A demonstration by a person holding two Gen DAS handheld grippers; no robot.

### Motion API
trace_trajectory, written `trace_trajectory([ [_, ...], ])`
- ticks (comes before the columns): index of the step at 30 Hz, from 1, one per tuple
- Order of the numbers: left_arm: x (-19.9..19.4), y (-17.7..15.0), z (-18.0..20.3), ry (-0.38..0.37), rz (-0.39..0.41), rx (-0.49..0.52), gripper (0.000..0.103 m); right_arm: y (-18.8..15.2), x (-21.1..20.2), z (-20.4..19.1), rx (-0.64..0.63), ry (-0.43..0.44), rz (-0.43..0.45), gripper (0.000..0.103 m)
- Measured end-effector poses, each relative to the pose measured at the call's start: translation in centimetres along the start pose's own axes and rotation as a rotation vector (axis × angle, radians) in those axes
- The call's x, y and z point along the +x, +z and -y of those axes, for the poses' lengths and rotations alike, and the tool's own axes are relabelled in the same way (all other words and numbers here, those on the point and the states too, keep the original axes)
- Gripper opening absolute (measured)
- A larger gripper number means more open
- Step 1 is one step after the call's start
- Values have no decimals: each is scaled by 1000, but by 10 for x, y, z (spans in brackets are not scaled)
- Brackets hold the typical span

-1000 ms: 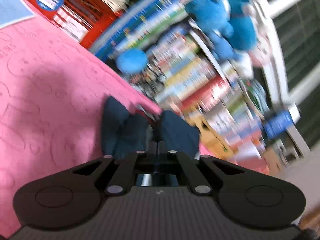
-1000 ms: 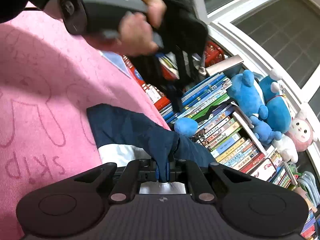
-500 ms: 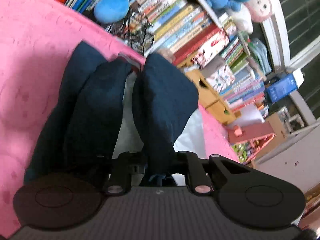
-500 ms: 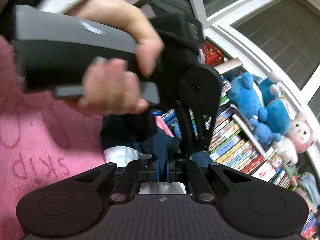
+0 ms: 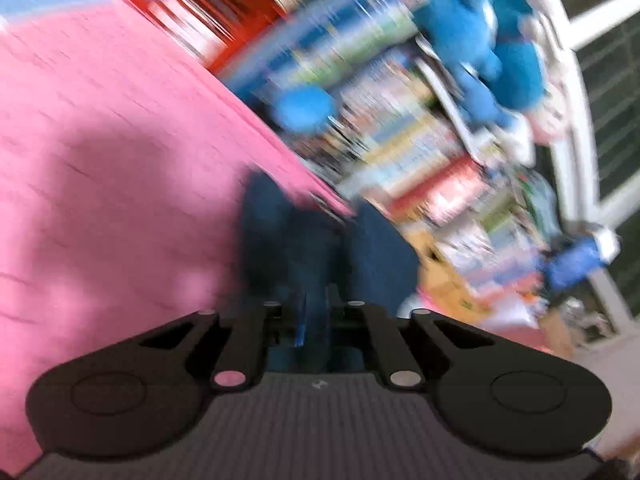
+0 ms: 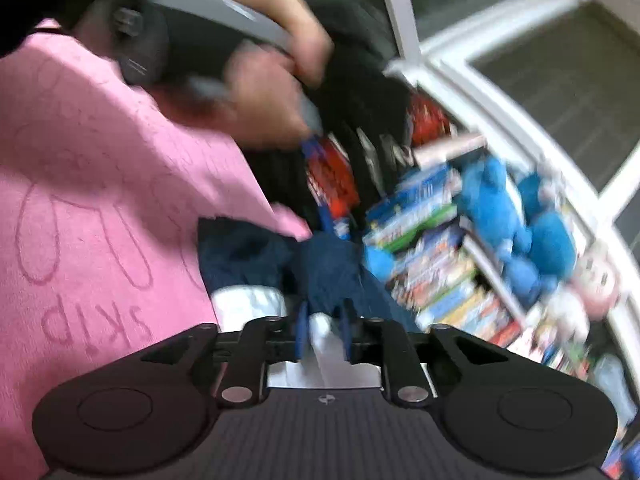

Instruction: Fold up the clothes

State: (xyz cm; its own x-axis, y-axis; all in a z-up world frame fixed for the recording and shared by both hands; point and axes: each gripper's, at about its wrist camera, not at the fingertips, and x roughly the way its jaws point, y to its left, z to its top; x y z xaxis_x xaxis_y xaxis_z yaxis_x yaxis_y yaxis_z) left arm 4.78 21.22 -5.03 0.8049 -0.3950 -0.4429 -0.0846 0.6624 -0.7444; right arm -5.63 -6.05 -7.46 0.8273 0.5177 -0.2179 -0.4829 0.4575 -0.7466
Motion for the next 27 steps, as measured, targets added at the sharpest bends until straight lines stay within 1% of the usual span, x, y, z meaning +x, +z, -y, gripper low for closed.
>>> trace_trajectory([
  [1,-10,-1,-3,33,21,22,8,-3,1,5,25,6,-29,32],
  [2,-21,-4,-3,62,39,71,8,-7,0,7,39,0,-58,33],
  [3,-29,-11,5,111,55,158,9,-12,0,10,48,-11,-81,36],
  [4,-37,-17,13,160,72,246,10,-17,-1,13,63,-19,-101,42],
  [5,-43,-30,27,225,92,378,12,-23,-1,18,83,-20,-115,43],
  [6,-44,-44,40,253,98,503,16,-28,-2,23,105,-17,-129,44],
  [7,-45,-59,54,280,103,628,26,-34,-3,27,126,-15,-143,44],
  [8,-47,-73,67,307,108,753,30,-36,-3,31,142,-20,-159,44],
  [9,-48,-86,78,326,119,833,31,-36,-5,32,152,-28,-163,44],
  [10,-47,-100,90,324,116,932,33,-36,-8,32,163,-34,-163,44],
  [11,-44,-111,100,323,112,1018,42,-36,-7,34,174,-34,-163,44],
  [12,-40,-124,109,331,113,1131,50,-35,-8,33,177,-33,-163,44],
  [13,-35,-138,118,338,114,1245,63,-35,-9,32,177,-33,-162,44],
  [14,-31,-149,120,342,120,1341,71,-35,-9,32,175,-34,-161,44],
  [17,-17,-183,127,353,139,1629,72,-34,-10,32,176,-35,-156,44],
  [19,-8,-206,132,357,151,1822,72,-33,-6,35,181,-34,-154,39],
  [22,16,-212,136,393,189,1905,71,-32,-6,38,190,-35,-145,31],
  [23,24,-214,137,406,202,1933,70,-32,-7,39,200,-39,-138,30],
  [24,32,-216,138,418,215,1960,67,-32,-8,41,212,-40,-132,29],
  [26,49,-220,136,463,252,2032,54,-32,-11,44,240,-37,-124,28],
  [27,57,-222,134,487,249,2060,51,-32,-12,46,255,-38,-120,28],
])
